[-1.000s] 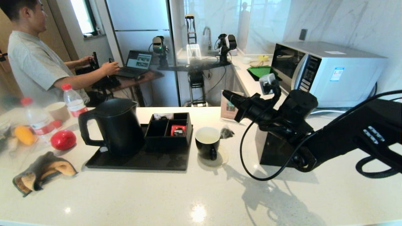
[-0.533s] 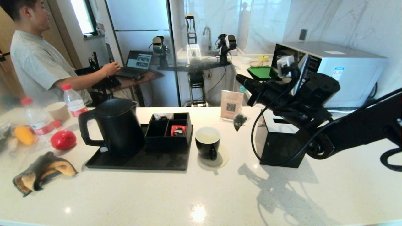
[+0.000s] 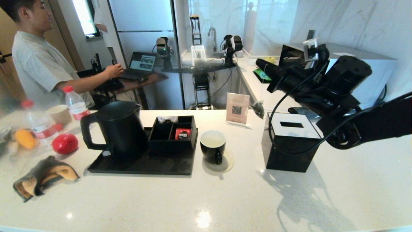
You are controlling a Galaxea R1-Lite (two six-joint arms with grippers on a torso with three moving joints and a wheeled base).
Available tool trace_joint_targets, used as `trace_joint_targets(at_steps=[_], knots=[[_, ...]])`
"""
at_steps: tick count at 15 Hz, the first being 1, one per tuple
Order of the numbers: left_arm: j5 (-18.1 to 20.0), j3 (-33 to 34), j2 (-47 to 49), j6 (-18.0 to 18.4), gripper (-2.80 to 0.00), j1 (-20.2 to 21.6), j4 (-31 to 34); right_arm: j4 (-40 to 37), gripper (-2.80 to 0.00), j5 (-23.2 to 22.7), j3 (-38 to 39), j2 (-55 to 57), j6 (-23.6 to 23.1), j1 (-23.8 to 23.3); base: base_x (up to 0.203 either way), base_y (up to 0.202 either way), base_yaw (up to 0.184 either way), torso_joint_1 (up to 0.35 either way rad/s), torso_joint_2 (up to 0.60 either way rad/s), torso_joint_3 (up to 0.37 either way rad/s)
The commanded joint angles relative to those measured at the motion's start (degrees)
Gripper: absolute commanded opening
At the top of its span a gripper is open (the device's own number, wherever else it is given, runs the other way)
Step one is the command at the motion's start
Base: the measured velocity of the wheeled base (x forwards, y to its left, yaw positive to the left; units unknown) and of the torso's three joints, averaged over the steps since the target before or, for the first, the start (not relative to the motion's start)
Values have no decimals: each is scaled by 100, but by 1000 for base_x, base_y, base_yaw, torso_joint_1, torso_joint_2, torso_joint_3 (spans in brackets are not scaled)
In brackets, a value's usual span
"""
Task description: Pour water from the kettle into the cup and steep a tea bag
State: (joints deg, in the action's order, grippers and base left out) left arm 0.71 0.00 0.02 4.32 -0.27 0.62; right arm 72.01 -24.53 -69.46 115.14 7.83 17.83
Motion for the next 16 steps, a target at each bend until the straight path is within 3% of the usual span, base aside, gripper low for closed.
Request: trace_joint_targets(at_steps=[1,6,16], knots=[[0,0,-2,-1,-280,0,0,-56,-280,-17,21,-178,0,-138,0,0,0,0,0,0],[0,0,-2,-1,-280,0,0,-340,-280,-12,169,-458,-14,-631,0,0,0,0,0,0],[0,0,-2,-1,-280,0,0,-98,-280,-26,1542,-976,-132,-1325,0,0,0,0,0,0]])
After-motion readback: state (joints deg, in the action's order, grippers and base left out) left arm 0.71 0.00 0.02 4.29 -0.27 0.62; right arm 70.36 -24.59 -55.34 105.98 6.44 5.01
